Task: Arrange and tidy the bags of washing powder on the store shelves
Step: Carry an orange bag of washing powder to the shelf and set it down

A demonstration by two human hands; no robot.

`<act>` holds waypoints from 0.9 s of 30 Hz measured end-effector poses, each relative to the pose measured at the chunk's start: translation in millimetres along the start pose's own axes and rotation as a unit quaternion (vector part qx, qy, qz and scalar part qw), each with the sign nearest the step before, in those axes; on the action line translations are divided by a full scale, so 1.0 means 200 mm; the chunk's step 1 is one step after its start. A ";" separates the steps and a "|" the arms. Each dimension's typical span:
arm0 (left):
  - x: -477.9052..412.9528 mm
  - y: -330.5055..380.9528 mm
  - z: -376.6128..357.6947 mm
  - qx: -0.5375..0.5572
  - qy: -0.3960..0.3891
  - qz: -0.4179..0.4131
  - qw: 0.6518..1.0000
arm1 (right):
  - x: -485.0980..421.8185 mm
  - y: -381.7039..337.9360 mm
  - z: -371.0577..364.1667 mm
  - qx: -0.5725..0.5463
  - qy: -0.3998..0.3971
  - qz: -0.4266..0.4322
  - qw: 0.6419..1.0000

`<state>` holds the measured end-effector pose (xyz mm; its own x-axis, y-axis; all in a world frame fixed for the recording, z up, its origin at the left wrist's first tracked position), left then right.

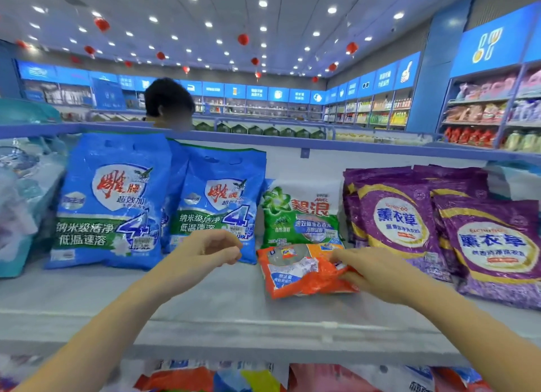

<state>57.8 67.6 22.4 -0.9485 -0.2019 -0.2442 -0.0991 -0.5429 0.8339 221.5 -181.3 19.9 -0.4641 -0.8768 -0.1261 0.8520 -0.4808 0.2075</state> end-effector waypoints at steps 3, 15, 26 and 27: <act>-0.02 -0.01 0.00 0.008 -0.012 -0.004 1.000 | -0.08 0.02 0.11 -0.099 0.017 -0.045 0.994; -0.09 -0.01 -0.07 0.076 0.010 0.056 0.995 | -0.11 0.08 0.36 -0.663 -0.028 -0.113 0.740; -0.14 0.15 -0.13 0.061 -0.050 -0.041 0.996 | -0.10 0.07 0.39 -0.586 -0.055 -0.042 0.807; -0.15 0.18 -0.12 0.036 -0.047 -0.056 0.997 | -0.09 0.06 0.42 -0.582 -0.035 -0.017 0.812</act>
<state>90.1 35.5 48.3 -0.9541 -0.0645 -0.2924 -0.2233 -0.4975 0.8382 220.7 -172.3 105.5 -0.4704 -0.8811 -0.0488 0.4719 -0.2045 -0.8576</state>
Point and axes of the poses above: each hand's wrist, its own x-axis away from the middle knuckle, its own z-axis out of the back of the hand, y = z × x, the point moved 2 cm from there along -x, towards the middle knuckle, and after that the axes turned 5 degrees about -y, right-handed, at the moved point
